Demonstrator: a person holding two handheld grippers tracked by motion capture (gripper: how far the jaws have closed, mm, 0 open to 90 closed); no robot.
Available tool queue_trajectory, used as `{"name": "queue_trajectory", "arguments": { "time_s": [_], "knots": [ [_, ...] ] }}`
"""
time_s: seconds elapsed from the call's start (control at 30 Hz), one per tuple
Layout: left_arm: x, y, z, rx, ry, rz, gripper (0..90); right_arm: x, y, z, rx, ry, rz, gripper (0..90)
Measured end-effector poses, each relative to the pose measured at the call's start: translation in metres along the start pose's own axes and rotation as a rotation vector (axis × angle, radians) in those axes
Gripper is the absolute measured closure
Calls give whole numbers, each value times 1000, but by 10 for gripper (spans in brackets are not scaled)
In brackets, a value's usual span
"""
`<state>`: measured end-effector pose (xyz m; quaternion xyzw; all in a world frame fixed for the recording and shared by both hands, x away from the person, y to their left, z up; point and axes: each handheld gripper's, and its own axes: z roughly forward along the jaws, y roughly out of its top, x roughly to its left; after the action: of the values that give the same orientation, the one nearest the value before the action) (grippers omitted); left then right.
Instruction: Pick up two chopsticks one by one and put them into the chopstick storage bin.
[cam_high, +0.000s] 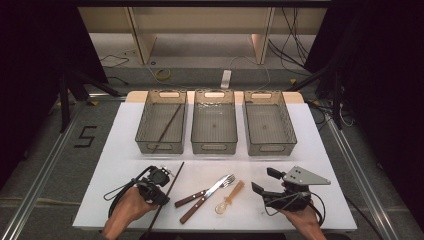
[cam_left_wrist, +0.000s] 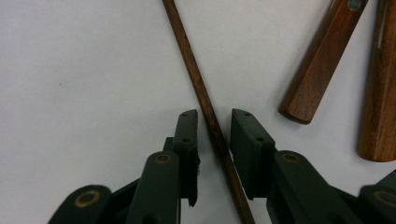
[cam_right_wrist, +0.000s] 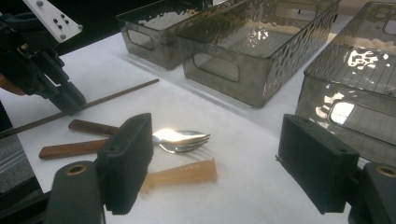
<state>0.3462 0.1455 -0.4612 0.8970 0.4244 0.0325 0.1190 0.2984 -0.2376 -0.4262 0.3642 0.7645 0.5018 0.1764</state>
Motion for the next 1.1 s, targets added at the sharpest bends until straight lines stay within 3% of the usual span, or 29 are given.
{"name": "queue_trajectory", "arguments": {
  "time_s": [0.37,0.7,0.8,1.0,1.1],
  "knots": [
    [-2,0,0,-2,13,21,787,0,0,0,0,0,-3,271],
    [0,0,1,-12,6,10,838,1,0,1,2,0,-3,271],
    [-1,0,0,-13,17,29,843,1,0,1,7,2,-5,271],
    [-1,-1,0,-21,-1,46,846,1,0,1,4,2,-2,271],
    [-1,0,-4,-47,3,48,845,1,0,1,3,1,-1,271]
  ]
}}
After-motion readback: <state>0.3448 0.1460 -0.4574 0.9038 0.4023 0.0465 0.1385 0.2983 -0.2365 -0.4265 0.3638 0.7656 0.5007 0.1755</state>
